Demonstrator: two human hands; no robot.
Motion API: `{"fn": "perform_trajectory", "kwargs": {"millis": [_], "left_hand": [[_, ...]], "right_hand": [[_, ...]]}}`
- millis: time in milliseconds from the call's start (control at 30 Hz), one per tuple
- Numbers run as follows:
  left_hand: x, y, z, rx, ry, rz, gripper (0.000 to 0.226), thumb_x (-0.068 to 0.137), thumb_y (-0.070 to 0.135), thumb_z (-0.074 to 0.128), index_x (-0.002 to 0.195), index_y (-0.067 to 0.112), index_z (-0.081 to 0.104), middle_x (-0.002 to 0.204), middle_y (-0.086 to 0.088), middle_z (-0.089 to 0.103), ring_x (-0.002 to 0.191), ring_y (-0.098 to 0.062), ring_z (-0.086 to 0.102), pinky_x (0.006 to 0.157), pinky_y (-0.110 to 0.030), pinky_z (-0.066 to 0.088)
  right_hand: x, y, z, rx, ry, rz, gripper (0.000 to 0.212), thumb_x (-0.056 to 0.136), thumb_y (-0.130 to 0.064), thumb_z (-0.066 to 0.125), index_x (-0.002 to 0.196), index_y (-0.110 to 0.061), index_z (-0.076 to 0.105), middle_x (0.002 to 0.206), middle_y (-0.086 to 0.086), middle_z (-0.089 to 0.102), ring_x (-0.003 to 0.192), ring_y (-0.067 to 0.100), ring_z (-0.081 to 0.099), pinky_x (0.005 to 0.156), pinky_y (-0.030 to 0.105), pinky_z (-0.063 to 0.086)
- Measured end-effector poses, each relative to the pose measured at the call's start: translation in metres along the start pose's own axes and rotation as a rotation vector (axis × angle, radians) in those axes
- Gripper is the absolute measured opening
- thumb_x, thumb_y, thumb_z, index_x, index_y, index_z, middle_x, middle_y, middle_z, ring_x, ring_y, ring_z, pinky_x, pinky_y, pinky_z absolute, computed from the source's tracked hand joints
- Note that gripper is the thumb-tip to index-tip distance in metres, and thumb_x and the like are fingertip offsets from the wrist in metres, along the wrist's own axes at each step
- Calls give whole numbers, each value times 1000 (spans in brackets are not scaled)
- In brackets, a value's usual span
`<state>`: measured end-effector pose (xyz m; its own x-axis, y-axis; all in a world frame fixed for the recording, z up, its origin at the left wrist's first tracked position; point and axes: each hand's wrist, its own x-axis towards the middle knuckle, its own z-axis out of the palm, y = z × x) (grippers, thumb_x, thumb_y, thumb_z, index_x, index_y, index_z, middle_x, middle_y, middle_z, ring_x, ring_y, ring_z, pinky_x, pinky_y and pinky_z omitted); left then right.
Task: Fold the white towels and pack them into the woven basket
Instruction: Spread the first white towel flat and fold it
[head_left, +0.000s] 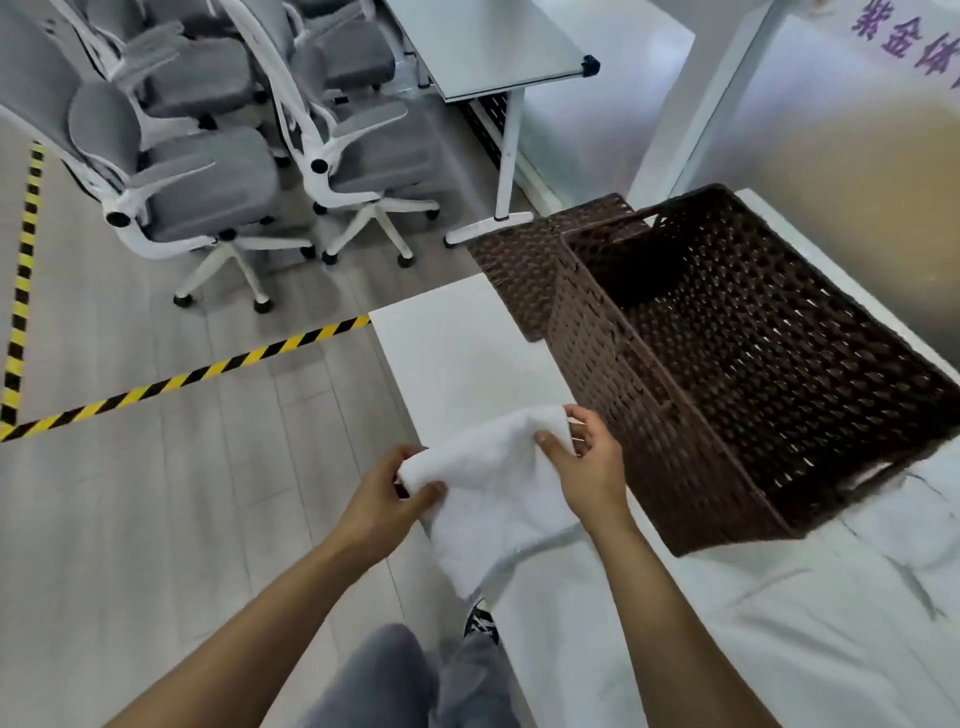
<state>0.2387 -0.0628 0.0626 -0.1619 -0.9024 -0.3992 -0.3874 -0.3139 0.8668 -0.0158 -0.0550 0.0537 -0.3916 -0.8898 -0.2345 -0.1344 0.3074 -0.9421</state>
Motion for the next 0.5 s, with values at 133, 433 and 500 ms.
{"fn": "perform_trajectory", "kwargs": {"millis": [133, 433, 500], "left_hand": [[48, 1, -14, 29, 47, -33, 28, 89, 20, 74, 113, 27, 61, 101, 4, 72, 90, -16, 71, 79, -43, 60], [180, 7, -60, 151, -32, -29, 33, 88, 24, 73, 117, 28, 57, 106, 6, 68, 96, -18, 67, 80, -46, 58], [211, 11, -69, 176, -39, -14, 33, 89, 21, 71, 118, 26, 56, 109, 6, 67, 100, -19, 65, 81, -41, 56]], "right_hand": [[58, -10, 32, -29, -42, 19, 31, 90, -17, 77, 117, -27, 64, 100, -10, 69, 87, -5, 65, 72, 8, 49], [181, -31, 103, -119, -30, 80, 34, 89, -15, 77, 122, -17, 69, 102, -4, 71, 93, 12, 68, 72, 11, 48], [204, -33, 121, -130, 15, 106, 35, 89, -17, 77, 122, -16, 69, 105, -2, 72, 97, 16, 68, 77, 17, 50]]}}
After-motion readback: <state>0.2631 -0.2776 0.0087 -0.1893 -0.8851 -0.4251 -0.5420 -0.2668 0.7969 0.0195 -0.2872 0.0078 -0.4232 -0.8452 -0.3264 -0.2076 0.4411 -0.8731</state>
